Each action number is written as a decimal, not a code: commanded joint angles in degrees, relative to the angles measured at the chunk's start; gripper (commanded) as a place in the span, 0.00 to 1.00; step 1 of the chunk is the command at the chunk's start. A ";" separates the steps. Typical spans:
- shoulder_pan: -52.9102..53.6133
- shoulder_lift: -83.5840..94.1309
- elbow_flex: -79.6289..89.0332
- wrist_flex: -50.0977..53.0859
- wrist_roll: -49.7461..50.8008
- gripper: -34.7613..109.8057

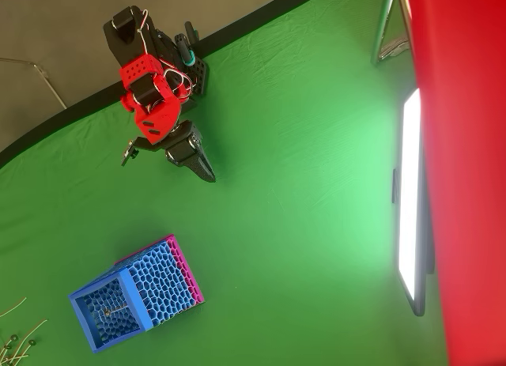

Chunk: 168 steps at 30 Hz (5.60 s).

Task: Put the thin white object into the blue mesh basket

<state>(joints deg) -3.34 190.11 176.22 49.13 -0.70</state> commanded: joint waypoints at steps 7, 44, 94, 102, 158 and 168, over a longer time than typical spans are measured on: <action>-0.09 0.35 0.44 0.26 0.09 0.25; -0.09 0.35 0.44 0.26 0.09 0.25; -0.18 0.35 0.44 0.35 0.00 0.25; -0.18 0.35 0.44 0.35 -0.09 0.25; 1.58 -39.81 -35.95 4.75 1.76 0.24; 0.44 -72.69 -48.34 1.23 12.92 0.24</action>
<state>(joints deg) -2.81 122.34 131.48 51.59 10.37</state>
